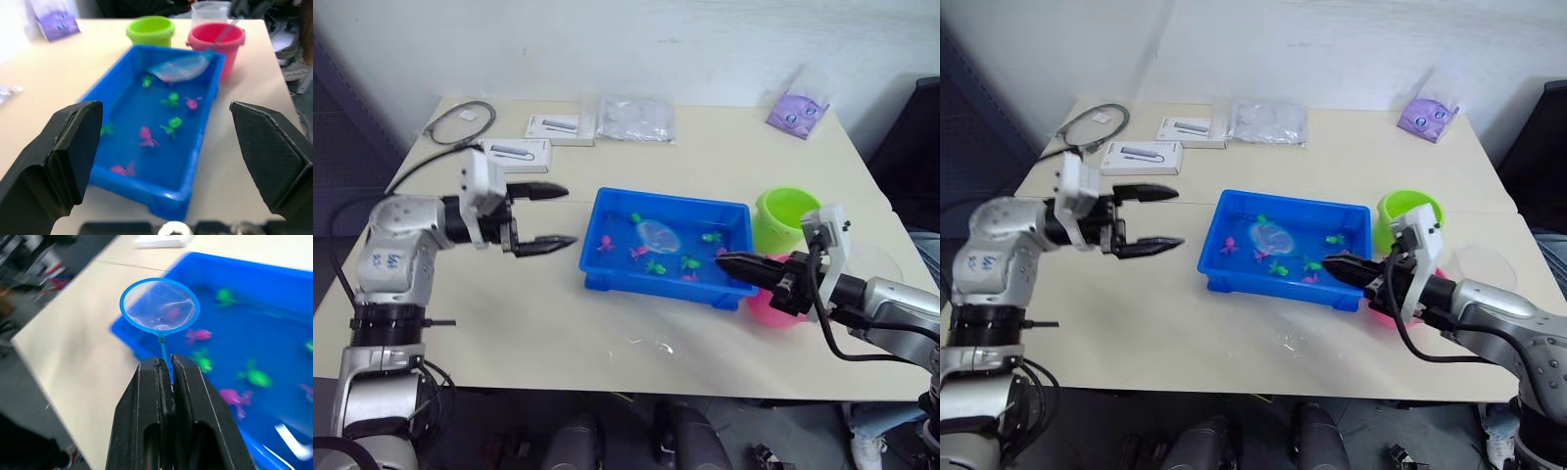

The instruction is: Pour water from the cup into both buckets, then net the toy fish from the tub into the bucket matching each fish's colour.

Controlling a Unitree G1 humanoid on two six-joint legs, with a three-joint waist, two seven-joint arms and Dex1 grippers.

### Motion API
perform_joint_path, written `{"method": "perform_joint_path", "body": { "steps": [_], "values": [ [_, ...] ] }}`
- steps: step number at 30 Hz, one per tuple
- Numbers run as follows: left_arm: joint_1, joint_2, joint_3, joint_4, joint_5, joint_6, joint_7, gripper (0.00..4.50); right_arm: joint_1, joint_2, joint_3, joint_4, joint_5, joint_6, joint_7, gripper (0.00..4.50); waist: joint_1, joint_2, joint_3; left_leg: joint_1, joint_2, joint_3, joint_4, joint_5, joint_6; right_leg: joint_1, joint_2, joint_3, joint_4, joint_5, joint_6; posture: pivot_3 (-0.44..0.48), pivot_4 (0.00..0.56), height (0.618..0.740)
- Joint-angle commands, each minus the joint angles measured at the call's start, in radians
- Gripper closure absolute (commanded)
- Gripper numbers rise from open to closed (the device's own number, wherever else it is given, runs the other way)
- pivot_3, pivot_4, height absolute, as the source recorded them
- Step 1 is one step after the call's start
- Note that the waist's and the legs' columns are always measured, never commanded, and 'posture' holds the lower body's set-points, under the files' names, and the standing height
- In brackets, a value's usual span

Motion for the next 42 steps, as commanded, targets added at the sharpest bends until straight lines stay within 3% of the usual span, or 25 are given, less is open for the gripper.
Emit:
{"method": "perform_joint_path", "body": {
  "steps": [1, 6, 16, 31, 42],
  "values": [
    [0.035, -0.008, -0.027, -0.074, 0.015, -0.025, 0.013, 0.04, 0.017, -0.011, 0.001, -0.020, -0.015, -0.006, -0.098, 4.50, 0.000, 0.000, 0.000, 0.000, 0.000, 0.000, 0.000, 0.000, 0.000, 0.000, 0.000, 0.000, 0.000, 0.000, 0.000, 0.000, 0.150, 0.740],
    [0.077, -0.030, -0.050, -0.101, 0.015, -0.025, 0.040, 0.04, -0.028, -0.010, 0.049, 0.018, 0.022, 0.021, -0.251, 4.50, 0.000, 0.000, 0.000, 0.000, 0.000, 0.000, 0.000, 0.000, 0.000, 0.000, 0.000, 0.001, 0.000, 0.000, 0.000, 0.000, 0.150, 0.740],
    [0.087, -0.037, -0.063, -0.109, 0.020, -0.042, 0.056, 0.04, -0.097, -0.053, 0.103, 0.154, 0.156, 0.106, -0.408, 4.50, -0.002, 0.000, 0.000, -0.001, 0.000, 0.000, 0.000, 0.000, 0.000, 0.000, 0.000, 0.001, 0.000, 0.000, 0.000, 0.000, 0.150, 0.740],
    [0.090, -0.049, -0.067, -0.122, 0.011, -0.040, 0.069, 0.04, -0.120, -0.162, 0.211, 0.227, 0.443, 0.012, -0.718, 4.50, -0.002, 0.000, 0.000, -0.001, 0.000, 0.000, 0.000, 0.000, 0.000, 0.000, 0.000, 0.001, -0.001, 0.000, 0.000, 0.000, 0.150, 0.740],
    [0.088, -0.057, -0.076, -0.126, 0.012, -0.041, 0.074, 0.04, -0.181, -0.172, 0.278, 0.184, 0.266, -0.031, -0.723, 4.50, -0.002, 0.000, 0.000, -0.001, 0.001, 0.000, -0.001, 0.000, 0.001, -0.001, 0.000, 0.001, -0.001, 0.000, 0.000, 0.000, 0.150, 0.740]
  ]
}}
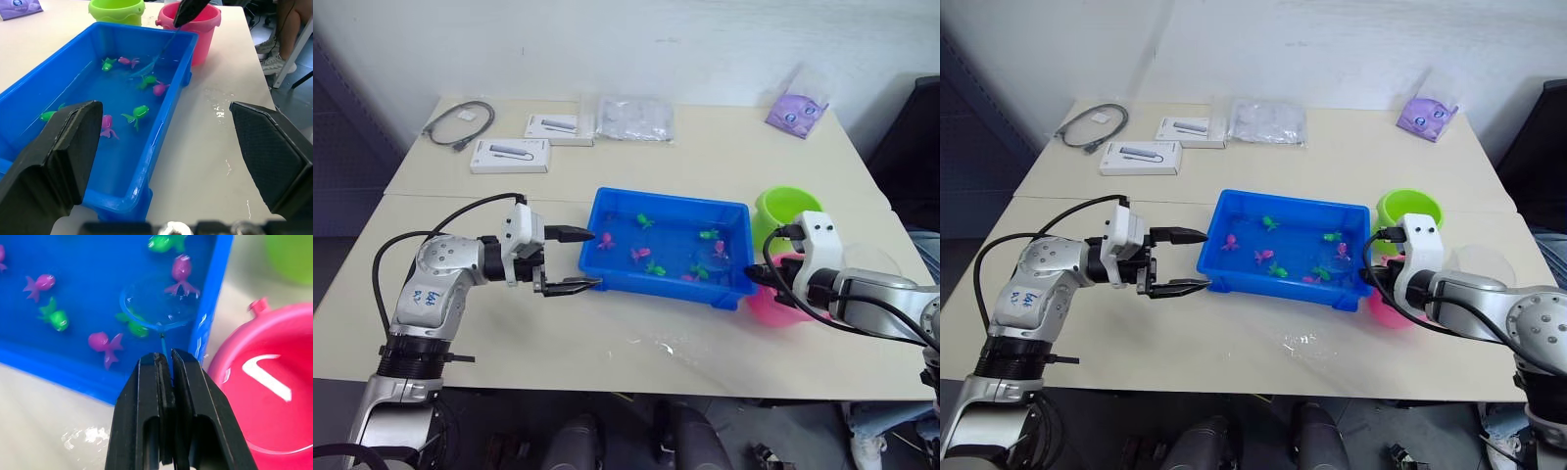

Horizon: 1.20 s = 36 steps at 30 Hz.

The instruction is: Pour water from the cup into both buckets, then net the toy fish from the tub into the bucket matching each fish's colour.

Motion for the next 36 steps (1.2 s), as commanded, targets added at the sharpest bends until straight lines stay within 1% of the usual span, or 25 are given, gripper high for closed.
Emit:
{"method": "perform_joint_path", "body": {
  "steps": [1, 5, 11, 18, 25, 28, 33, 36],
  "values": [
    [-0.010, -0.004, 0.004, -0.027, -0.005, -0.012, 0.003, 0.04, -0.019, -0.006, 0.000, -0.040, -0.041, -0.007, 0.018, 4.50, 0.000, 0.000, 0.000, 0.000, 0.000, 0.000, 0.000, 0.000, 0.000, 0.000, 0.000, 0.000, 0.000, 0.000, 0.000, 0.000, 0.150, 0.740],
    [-0.012, -0.003, 0.004, -0.026, -0.005, -0.011, 0.003, 0.04, -0.036, 0.015, 0.012, -0.038, -0.063, -0.009, 0.021, 4.50, 0.000, 0.000, 0.000, 0.000, 0.000, 0.000, 0.000, 0.000, 0.000, 0.000, 0.000, 0.000, -0.001, 0.000, 0.000, 0.000, 0.150, 0.740],
    [-0.018, -0.004, 0.003, -0.020, -0.004, -0.015, 0.002, 0.04, -0.057, 0.035, 0.036, -0.060, -0.191, -0.007, 0.080, 4.50, 0.000, 0.000, 0.000, 0.000, 0.000, 0.000, 0.000, 0.000, 0.000, 0.000, 0.000, 0.000, -0.001, 0.000, 0.000, 0.000, 0.150, 0.740],
    [-0.017, -0.003, 0.003, -0.019, -0.003, -0.019, 0.000, 0.04, -0.023, -0.005, 0.039, -0.141, -0.347, 0.014, 0.242, 4.50, 0.001, 0.000, 0.000, -0.001, 0.000, 0.000, -0.001, 0.000, 0.000, 0.000, 0.000, 0.000, -0.001, 0.000, 0.000, 0.000, 0.150, 0.740],
    [-0.015, -0.005, 0.000, -0.018, -0.002, -0.023, 0.001, 0.04, 0.014, -0.037, 0.016, -0.199, -0.454, 0.009, 0.405, 4.50, 0.001, 0.000, 0.000, 0.000, 0.000, -0.001, -0.001, 0.000, 0.001, 0.000, 0.000, 0.000, -0.001, 0.000, 0.000, 0.000, 0.150, 0.740],
    [-0.013, -0.006, -0.002, -0.022, -0.004, -0.021, 0.003, 0.04, 0.046, -0.048, -0.012, -0.229, -0.492, -0.015, 0.486, 4.50, 0.002, 0.000, 0.000, 0.000, 0.000, -0.001, -0.001, 0.000, 0.001, 0.000, 0.000, 0.000, -0.001, 0.000, 0.000, 0.000, 0.150, 0.740],
    [-0.017, -0.008, -0.005, -0.034, -0.020, -0.008, -0.008, 0.04, 0.152, -0.066, -0.106, -0.296, -0.570, -0.132, 0.685, 4.50, 0.003, 0.000, 0.000, 0.000, 0.000, -0.001, -0.001, 0.000, 0.001, 0.000, 0.000, 0.000, -0.001, 0.000, 0.000, 0.000, 0.150, 0.740],
    [-0.032, -0.016, -0.011, -0.042, -0.034, 0.011, -0.017, 0.04, 0.225, -0.061, -0.177, -0.334, -0.578, -0.162, 0.749, 4.50, 0.009, 0.000, 0.000, 0.000, 0.000, -0.001, -0.001, 0.000, 0.001, 0.001, 0.000, 0.000, -0.002, 0.000, 0.001, 0.000, 0.150, 0.740]
  ]
}}
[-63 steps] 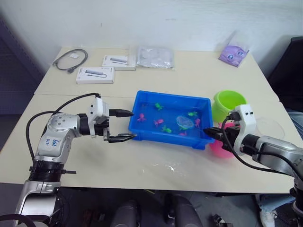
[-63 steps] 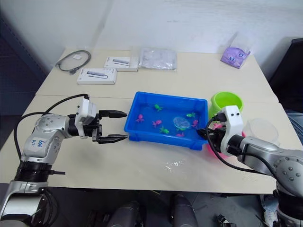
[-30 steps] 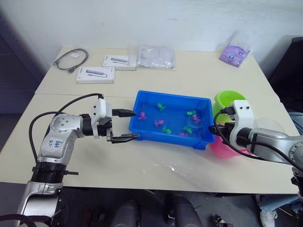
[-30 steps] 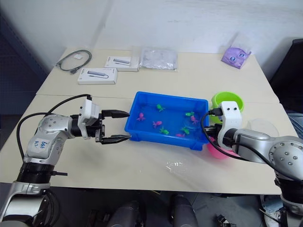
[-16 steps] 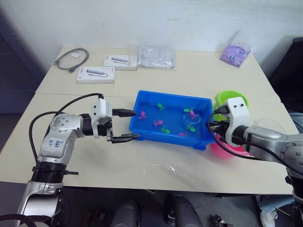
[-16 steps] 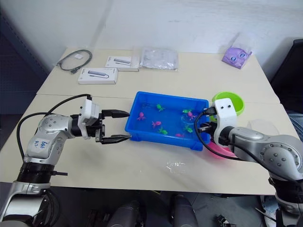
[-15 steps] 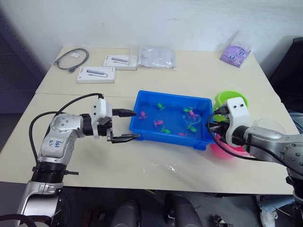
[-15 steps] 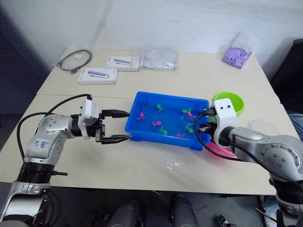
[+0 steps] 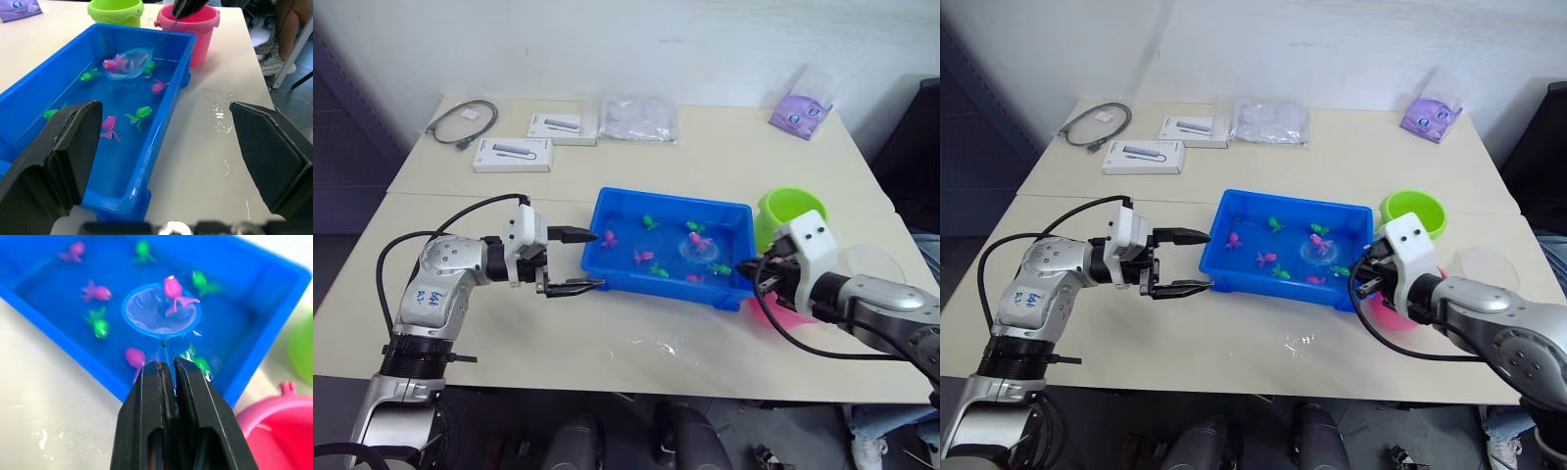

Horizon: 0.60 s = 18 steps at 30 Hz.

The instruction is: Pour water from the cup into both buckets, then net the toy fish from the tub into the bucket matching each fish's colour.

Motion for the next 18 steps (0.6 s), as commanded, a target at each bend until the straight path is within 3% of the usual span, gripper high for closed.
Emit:
{"method": "perform_joint_path", "body": {
  "steps": [1, 6, 10, 18],
  "values": [
    [-0.034, -0.011, 0.000, -0.040, -0.033, 0.019, -0.012, 0.04, 0.074, -0.016, -0.116, -0.077, -0.019, -0.051, 0.087, 4.50, 0.004, 0.000, 0.000, 0.000, 0.000, 0.000, 0.000, 0.000, 0.000, 0.000, 0.000, 0.000, 0.000, 0.000, 0.000, 0.000, 0.150, 0.740],
    [-0.089, -0.053, -0.003, -0.051, -0.102, 0.113, -0.015, 0.04, 0.229, 0.013, -0.298, -0.156, -0.027, -0.104, 0.169, 4.50, 0.019, 0.000, 0.000, 0.001, 0.000, 0.000, 0.000, 0.000, 0.000, 0.001, 0.000, 0.000, -0.001, 0.000, 0.000, 0.000, 0.150, 0.740],
    [-0.136, -0.072, -0.043, -0.012, -0.086, 0.113, -0.061, 0.04, 0.380, 0.069, -0.452, -0.217, -0.068, -0.173, 0.228, 4.50, 0.022, 0.000, 0.000, 0.002, -0.001, -0.001, 0.000, 0.000, 0.000, 0.005, 0.001, -0.002, -0.003, 0.001, 0.001, 0.000, 0.150, 0.740],
    [-0.206, -0.133, -0.087, 0.101, -0.051, 0.050, -0.122, 0.04, 0.720, 0.296, -0.624, -0.250, -0.310, -0.498, 0.439, 4.50, 0.020, 0.000, 0.000, 0.003, -0.001, -0.001, 0.000, -0.001, 0.001, 0.007, 0.003, -0.001, -0.005, 0.001, 0.003, 0.000, 0.150, 0.740]
  ]
}}
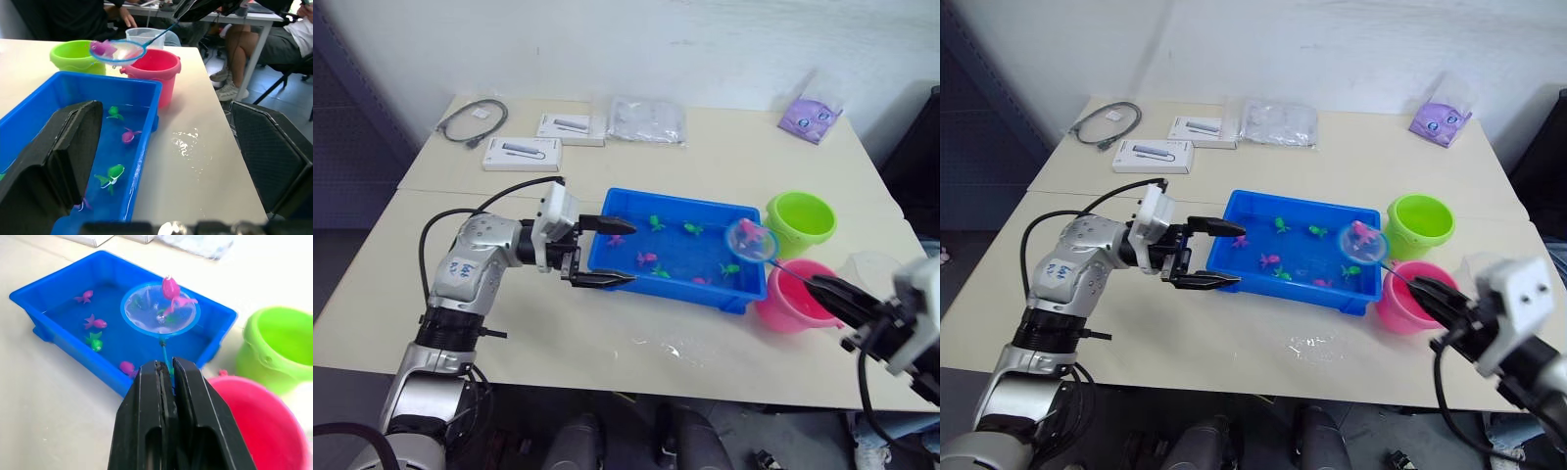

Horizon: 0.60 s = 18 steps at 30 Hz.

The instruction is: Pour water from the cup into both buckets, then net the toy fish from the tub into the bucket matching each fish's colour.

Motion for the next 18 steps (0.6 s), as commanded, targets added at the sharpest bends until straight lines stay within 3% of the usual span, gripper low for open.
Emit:
{"method": "perform_joint_path", "body": {
  "steps": [1, 6, 10, 13, 18],
  "values": [
    [-0.030, -0.017, -0.005, 0.015, 0.005, -0.032, -0.022, 0.04, 0.081, 0.065, -0.062, 0.012, -0.132, -0.173, 0.085, 4.50, -0.004, 0.000, 0.000, 0.000, 0.000, 0.000, 0.000, 0.000, 0.000, 0.000, 0.000, 0.000, 0.000, 0.000, 0.000, 0.000, 0.150, 0.740],
    [-0.032, -0.036, -0.013, 0.030, 0.017, -0.049, -0.029, 0.04, 0.192, 0.144, -0.012, 0.156, -0.403, -0.481, 0.184, 4.50, -0.005, 0.000, 0.000, 0.002, 0.000, 0.002, 0.000, 0.000, 0.001, 0.000, 0.001, 0.003, -0.001, 0.000, 0.000, 0.000, 0.150, 0.740],
    [-0.025, -0.041, -0.013, 0.025, 0.021, -0.051, -0.028, 0.04, 0.168, 0.224, 0.017, 0.277, -0.512, -0.654, 0.145, 4.50, -0.006, 0.000, 0.000, 0.004, 0.000, 0.003, 0.000, 0.000, 0.001, 0.000, 0.000, 0.004, -0.002, 0.000, 0.000, 0.000, 0.150, 0.740],
    [-0.018, -0.041, -0.012, 0.018, 0.021, -0.052, -0.024, 0.04, 0.174, 0.232, 0.048, 0.338, -0.621, -0.777, 0.142, 4.50, -0.006, 0.001, -0.001, 0.006, 0.000, 0.004, 0.000, 0.000, 0.000, 0.001, -0.001, 0.005, -0.001, 0.000, 0.000, 0.000, 0.150, 0.740],
    [0.000, -0.039, -0.010, -0.001, 0.020, -0.049, -0.016, 0.04, 0.134, 0.231, 0.071, 0.394, -0.869, -0.980, 0.016, 4.50, -0.007, 0.001, -0.001, 0.008, 0.000, 0.005, 0.000, 0.000, 0.000, 0.001, -0.001, 0.007, 0.000, 0.000, -0.001, 0.000, 0.150, 0.740]
  ]
}}
